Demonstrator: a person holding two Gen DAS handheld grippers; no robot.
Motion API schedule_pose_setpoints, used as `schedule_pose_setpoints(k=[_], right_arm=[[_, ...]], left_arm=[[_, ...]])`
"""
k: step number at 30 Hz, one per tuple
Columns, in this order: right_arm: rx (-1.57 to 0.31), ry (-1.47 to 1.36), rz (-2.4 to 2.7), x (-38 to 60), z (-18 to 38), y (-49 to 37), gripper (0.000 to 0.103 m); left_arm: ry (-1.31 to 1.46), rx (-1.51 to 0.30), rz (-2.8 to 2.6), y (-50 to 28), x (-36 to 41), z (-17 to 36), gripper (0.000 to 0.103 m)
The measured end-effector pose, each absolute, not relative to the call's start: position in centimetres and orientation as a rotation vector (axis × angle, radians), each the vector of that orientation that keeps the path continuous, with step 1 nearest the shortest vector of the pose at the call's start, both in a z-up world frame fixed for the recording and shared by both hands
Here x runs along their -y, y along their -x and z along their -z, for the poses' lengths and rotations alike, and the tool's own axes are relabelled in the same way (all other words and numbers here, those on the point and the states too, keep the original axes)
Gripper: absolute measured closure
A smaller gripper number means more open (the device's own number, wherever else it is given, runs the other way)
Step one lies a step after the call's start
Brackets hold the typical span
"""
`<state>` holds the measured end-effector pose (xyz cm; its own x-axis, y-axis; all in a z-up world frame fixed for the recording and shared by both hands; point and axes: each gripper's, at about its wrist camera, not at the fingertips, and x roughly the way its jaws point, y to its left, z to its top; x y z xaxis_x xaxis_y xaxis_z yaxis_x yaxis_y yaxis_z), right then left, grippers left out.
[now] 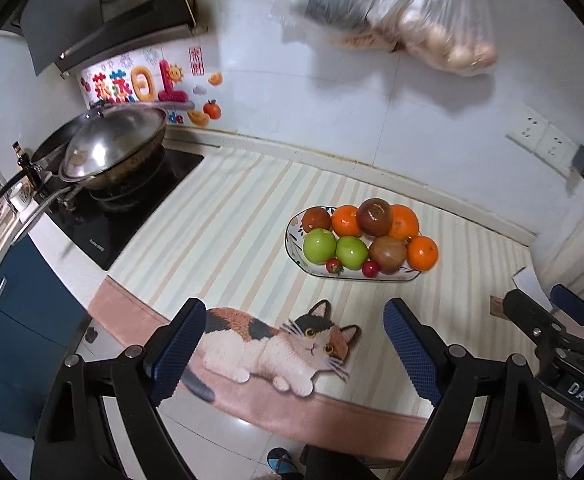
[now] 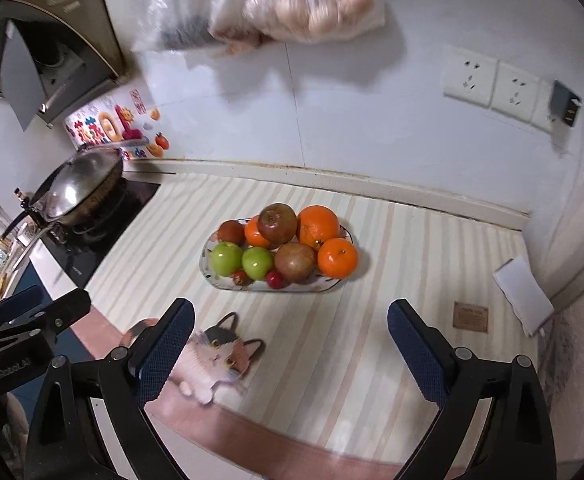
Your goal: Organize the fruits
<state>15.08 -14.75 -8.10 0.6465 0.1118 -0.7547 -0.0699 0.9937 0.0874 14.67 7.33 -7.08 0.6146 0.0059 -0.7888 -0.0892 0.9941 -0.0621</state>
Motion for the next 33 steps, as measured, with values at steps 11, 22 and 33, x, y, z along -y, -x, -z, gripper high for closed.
schedule_pose_setpoints(k=[11, 22, 33], right_arm=[[-0.770, -0.049, -0.074, 13.7, 2.6, -4.1, 0.003], [-0.726, -0.060, -0.113, 15.3, -0.3, 1.0, 0.003], [-0.717, -0.057, -0.143, 16.1, -1.3, 2.2, 0.003]], left_arm=[[0.056, -0.835, -0.012, -6.4, -7.2, 3.6, 0.012], [0.070, -0.792, -0.022, -2.2, -5.9, 1.5, 0.012], [0.092, -0.770, -0.042, -1.0, -4.8, 0.8, 0.012]])
